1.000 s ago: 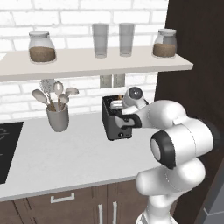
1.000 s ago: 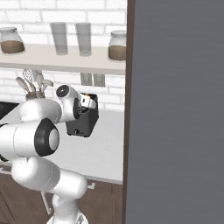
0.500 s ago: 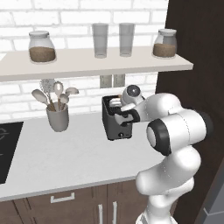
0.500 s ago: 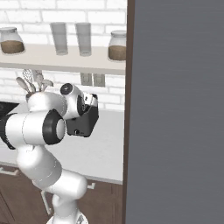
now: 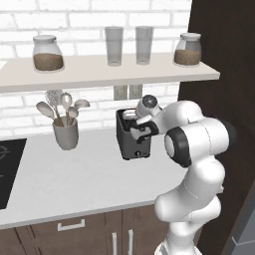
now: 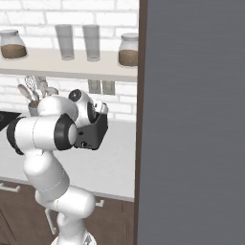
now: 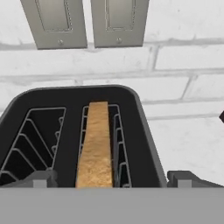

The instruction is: Start the toaster. Once the lever pops up, take the bread to the plate on the dining counter.

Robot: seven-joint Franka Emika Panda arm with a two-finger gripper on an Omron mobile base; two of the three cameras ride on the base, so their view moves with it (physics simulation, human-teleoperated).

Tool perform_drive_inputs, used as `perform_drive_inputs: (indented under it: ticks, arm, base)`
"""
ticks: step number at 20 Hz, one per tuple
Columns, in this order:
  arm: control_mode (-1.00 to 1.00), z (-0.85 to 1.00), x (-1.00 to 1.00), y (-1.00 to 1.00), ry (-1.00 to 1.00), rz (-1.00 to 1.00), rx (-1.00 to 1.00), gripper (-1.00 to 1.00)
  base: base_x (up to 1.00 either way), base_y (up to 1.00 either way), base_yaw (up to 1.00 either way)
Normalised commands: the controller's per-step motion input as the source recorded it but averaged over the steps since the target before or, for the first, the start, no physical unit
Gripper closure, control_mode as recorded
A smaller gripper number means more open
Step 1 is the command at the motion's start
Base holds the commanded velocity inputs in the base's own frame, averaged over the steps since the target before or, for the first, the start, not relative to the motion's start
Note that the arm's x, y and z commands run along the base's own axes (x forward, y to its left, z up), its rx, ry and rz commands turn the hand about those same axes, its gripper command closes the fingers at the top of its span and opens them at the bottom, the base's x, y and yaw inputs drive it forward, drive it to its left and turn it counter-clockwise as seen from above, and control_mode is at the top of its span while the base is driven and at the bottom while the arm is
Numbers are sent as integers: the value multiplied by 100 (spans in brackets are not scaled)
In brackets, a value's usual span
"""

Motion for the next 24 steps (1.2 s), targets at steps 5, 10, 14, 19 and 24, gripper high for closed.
perform_drive_inputs:
  ticks: [5,10,14,19,24]
  arm:
    - [-100,-14,5,6,0,0,0,100]
    - [-100,-9,0,1,0,0,0,100]
    - [-100,0,-1,0,-10,0,0,100]
    - [-100,11,-11,0,-17,0,0,100]
    - [-100,45,-23,0,-13,-1,0,100]
  base:
    - [0,0,0]
    - [0,0,0]
    - [0,0,0]
    - [0,0,0]
    - [0,0,0]
